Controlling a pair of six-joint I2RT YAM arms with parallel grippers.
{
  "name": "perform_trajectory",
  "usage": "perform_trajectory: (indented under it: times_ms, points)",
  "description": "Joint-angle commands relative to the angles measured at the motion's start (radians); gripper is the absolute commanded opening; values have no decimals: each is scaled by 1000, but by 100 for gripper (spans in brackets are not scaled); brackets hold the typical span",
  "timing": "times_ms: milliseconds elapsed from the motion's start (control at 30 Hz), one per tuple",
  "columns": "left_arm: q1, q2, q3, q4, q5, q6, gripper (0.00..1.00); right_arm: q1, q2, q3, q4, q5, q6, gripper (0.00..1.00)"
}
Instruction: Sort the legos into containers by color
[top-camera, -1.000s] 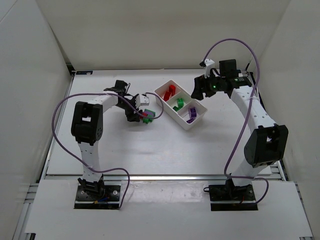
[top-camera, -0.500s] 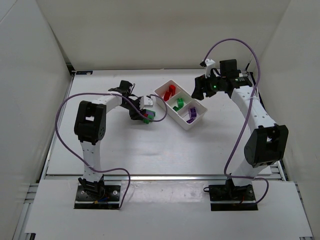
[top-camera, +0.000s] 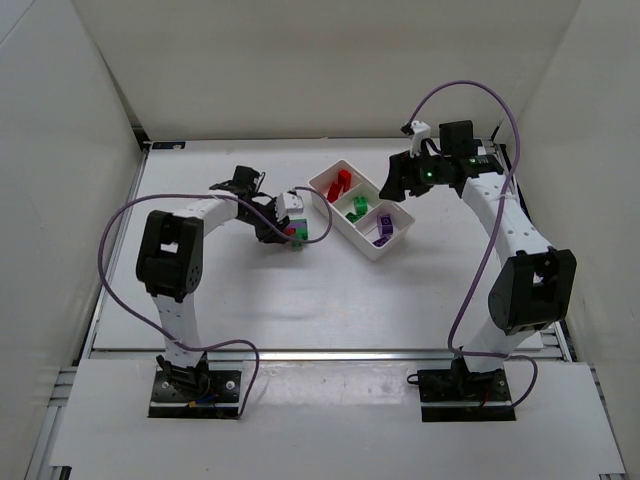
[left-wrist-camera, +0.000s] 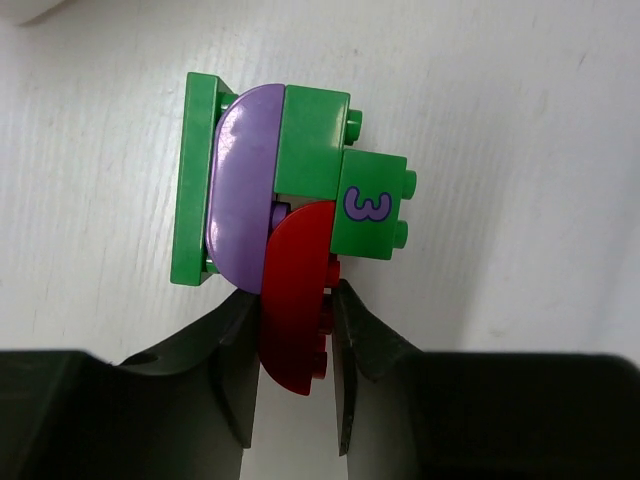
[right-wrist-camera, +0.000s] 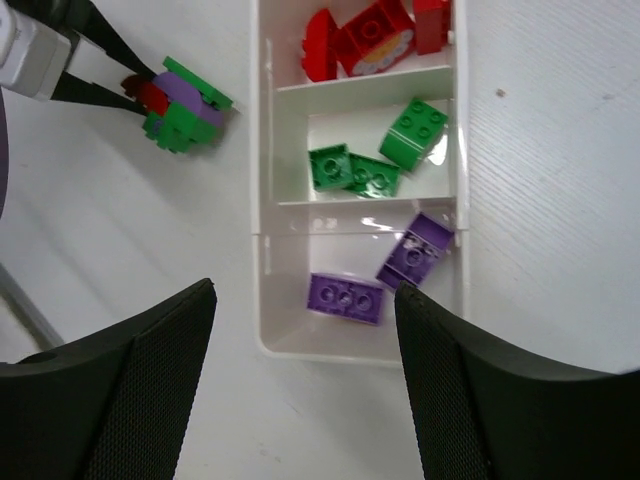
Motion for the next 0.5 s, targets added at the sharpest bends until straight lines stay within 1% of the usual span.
perform_trajectory:
  times_ms: [0, 33, 67, 133, 167, 200, 233, 267, 333, 367, 467]
  points:
    - [-2, -185, -33, 94, 2, -240, 10, -8, 13, 3, 63, -118, 102, 76]
    - [-3, -208, -50, 134, -11, -293, 10, -11, 17, 8, 76, -128, 156, 76]
    - [-3, -227, -55, 143, -38, -396, 10, -10, 25, 9, 98, -135, 205, 76]
    - [-8, -282, -64, 183, -90, -506, 10, -7, 48, 29, 125, -161, 294, 75]
    - [-14, -300, -67, 207, -191, -569, 10, -1, 57, 40, 149, -164, 326, 75]
    - [-20, -333, -67, 217, -239, -673, 10, 4, 77, 66, 157, -160, 355, 74]
    - [-31, -345, -61, 224, -277, -710, 10, 22, 89, 78, 165, -151, 401, 73]
    - [-37, -356, -56, 223, -360, -751, 10, 31, 112, 97, 172, -140, 424, 73]
    - [-57, -391, -52, 247, -434, -842, 10, 67, 137, 144, 178, -122, 486, 73]
    - [-69, -405, -55, 261, -542, -909, 10, 80, 161, 176, 183, -97, 506, 73]
    - [-113, -411, -38, 287, -725, -983, 10, 133, 204, 216, 191, -74, 582, 73]
